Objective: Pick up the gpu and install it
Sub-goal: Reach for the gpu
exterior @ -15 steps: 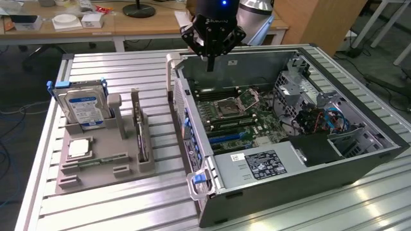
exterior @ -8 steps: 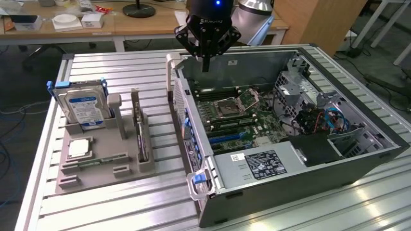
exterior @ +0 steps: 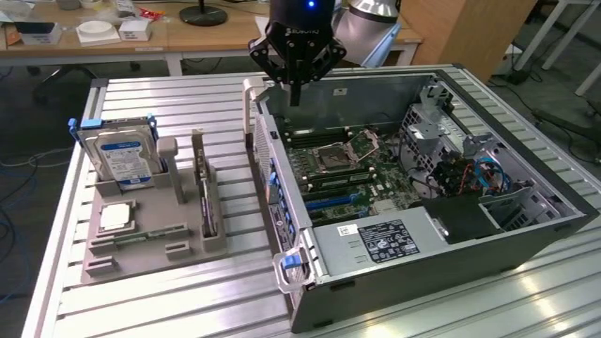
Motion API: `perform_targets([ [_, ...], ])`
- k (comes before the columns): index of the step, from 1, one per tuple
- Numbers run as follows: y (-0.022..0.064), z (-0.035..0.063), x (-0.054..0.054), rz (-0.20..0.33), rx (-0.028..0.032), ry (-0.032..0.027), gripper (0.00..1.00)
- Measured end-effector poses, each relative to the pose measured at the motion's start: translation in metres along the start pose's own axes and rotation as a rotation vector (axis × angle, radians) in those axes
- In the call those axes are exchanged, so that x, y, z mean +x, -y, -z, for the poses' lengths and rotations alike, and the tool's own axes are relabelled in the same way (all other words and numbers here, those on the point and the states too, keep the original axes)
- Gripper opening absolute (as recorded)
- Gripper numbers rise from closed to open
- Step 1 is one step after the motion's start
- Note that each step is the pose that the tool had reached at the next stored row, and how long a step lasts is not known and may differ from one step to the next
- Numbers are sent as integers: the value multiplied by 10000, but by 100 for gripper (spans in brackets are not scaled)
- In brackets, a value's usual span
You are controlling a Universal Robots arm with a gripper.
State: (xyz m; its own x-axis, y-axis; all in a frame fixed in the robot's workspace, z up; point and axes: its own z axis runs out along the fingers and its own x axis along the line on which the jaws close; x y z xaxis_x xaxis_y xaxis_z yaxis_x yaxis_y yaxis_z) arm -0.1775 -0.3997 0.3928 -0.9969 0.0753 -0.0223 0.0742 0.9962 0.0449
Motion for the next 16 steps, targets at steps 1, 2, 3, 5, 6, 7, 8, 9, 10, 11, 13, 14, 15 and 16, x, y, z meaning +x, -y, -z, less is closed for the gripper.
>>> perform_targets([
  [1, 1, 0, 11, -1, 0, -1, 10],
  [2, 2, 0, 24, 0, 0, -2, 10],
  [3, 3, 0, 38, 0, 0, -3, 10],
  [5, 7, 0, 69, -1, 0, -7, 10],
  [6, 8, 0, 83, 0, 1, -9, 10],
  [7, 10, -1, 100, 0, 0, -11, 10],
  [8, 11, -1, 116, 0, 1, -14, 10],
  [9, 13, -1, 131, 0, 1, -17, 10],
  [10, 14, -1, 145, 0, 1, -20, 10],
  [11, 15, -1, 160, -1, 2, -24, 10],
  [13, 18, -1, 186, -2, 2, -31, 10],
  [14, 19, -1, 199, -2, 2, -35, 10],
  [15, 20, -2, 212, -3, 3, -39, 10],
  [16, 21, -2, 225, -3, 3, -44, 10],
])
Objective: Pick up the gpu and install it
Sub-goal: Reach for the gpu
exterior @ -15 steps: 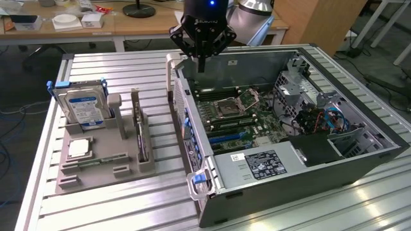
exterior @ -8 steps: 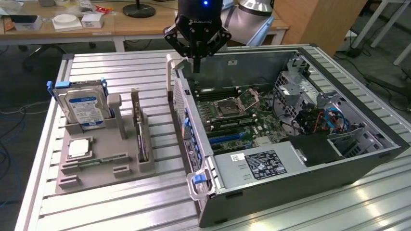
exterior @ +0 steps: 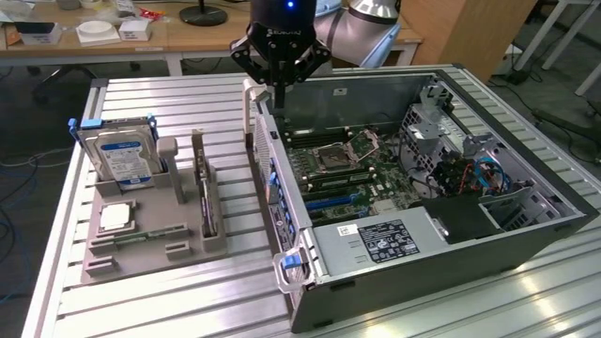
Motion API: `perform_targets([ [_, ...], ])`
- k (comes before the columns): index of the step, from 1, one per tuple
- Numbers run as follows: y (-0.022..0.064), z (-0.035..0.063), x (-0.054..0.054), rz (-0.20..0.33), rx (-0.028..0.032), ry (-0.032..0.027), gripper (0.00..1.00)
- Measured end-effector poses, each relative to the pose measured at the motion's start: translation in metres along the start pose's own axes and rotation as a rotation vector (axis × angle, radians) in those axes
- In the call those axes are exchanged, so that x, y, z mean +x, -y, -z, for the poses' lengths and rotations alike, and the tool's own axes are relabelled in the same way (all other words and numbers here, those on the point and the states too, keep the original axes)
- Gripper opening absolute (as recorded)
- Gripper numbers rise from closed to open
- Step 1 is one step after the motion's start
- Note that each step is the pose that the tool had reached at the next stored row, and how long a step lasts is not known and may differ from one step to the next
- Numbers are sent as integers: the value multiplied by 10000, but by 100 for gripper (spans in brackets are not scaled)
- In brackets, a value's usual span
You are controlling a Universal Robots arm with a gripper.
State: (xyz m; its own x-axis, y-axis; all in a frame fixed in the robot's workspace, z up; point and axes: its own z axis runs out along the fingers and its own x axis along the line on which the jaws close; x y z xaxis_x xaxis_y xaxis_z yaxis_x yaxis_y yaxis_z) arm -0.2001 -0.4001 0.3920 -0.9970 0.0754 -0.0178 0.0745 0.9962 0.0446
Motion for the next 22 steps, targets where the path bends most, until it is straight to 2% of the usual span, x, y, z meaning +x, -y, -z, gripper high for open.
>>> perform_targets([
  [22, 26, -6, 271, -6, 8, -106, 10],
])
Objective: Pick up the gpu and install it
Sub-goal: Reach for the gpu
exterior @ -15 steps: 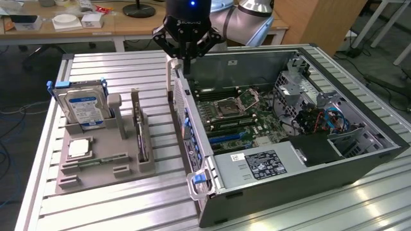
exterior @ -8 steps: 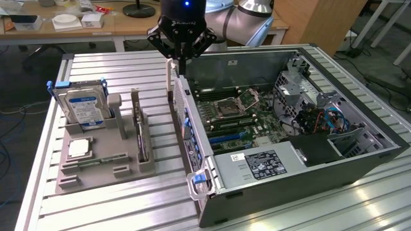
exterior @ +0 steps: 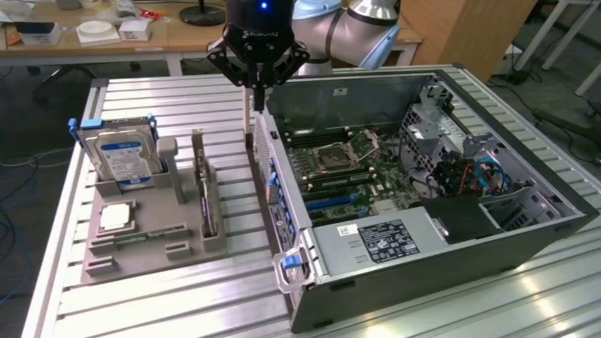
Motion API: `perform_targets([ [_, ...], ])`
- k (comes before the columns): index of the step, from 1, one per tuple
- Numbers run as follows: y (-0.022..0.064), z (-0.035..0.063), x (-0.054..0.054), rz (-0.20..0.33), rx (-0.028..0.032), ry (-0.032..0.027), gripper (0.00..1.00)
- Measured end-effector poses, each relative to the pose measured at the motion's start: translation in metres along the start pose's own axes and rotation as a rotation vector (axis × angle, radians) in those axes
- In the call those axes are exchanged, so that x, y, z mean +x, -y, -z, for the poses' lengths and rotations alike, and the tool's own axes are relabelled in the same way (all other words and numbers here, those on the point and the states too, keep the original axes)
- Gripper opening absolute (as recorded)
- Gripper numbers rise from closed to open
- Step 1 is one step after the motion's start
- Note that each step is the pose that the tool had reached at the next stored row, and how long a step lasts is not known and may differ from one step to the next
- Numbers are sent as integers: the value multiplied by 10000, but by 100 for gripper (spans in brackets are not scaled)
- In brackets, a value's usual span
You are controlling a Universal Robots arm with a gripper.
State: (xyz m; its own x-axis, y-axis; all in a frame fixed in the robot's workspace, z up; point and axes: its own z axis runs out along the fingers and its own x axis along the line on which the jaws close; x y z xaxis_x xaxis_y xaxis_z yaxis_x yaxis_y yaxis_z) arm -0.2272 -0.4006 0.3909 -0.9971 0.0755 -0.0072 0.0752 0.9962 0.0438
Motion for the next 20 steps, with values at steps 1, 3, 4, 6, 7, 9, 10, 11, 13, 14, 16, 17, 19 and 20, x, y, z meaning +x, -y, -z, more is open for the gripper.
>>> perform_targets([
  [1, 1, -1, 10, 0, 0, -5, 10],
  [3, 3, -1, 30, 0, 1, -15, 10],
  [4, 4, -1, 40, -1, 2, -21, 10],
  [6, 5, -2, 61, -2, 2, -30, 10],
  [7, 6, -3, 71, -2, 3, -34, 10],
  [9, 9, -3, 95, -3, 3, -44, 10],
  [10, 10, -3, 106, -3, 4, -48, 10],
  [11, 11, -4, 117, -4, 4, -53, 10],
  [13, 13, -4, 142, -4, 5, -61, 10],
  [14, 14, -5, 156, -5, 5, -65, 10],
  [16, 17, -5, 183, -5, 6, -73, 10],
  [17, 18, -6, 196, -5, 6, -77, 10],
  [19, 21, -6, 221, -6, 6, -85, 10],
  [20, 22, -7, 234, -7, 6, -89, 10],
])
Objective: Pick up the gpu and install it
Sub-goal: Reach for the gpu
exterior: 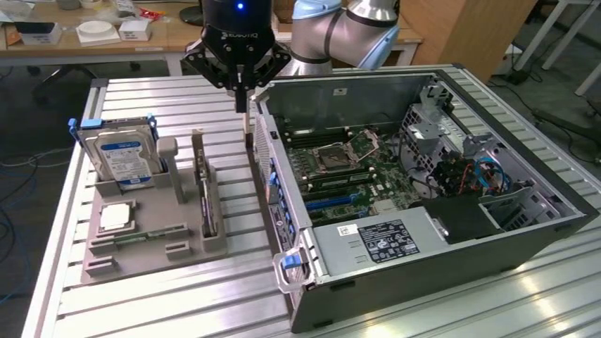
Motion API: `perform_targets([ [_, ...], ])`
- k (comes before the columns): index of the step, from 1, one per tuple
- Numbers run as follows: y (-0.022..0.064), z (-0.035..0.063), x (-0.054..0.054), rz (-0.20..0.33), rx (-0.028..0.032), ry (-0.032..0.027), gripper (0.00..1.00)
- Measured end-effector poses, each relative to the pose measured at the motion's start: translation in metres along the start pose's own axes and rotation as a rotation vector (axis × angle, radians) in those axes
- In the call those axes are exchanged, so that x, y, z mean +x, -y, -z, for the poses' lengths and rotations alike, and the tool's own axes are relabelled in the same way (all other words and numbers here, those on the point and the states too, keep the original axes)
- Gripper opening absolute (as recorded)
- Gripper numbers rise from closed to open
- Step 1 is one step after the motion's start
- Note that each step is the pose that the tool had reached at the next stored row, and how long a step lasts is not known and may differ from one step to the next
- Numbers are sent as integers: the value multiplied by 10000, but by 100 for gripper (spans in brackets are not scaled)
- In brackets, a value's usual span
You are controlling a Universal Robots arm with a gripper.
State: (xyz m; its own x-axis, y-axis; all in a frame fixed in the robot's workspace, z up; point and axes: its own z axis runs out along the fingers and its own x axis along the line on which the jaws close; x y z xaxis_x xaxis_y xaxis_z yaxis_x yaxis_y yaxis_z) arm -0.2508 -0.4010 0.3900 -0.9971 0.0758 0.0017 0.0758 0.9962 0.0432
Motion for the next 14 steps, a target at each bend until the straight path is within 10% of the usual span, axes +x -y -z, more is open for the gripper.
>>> perform_targets([
  [14, 18, -5, 173, -6, 5, -64, 10],
])
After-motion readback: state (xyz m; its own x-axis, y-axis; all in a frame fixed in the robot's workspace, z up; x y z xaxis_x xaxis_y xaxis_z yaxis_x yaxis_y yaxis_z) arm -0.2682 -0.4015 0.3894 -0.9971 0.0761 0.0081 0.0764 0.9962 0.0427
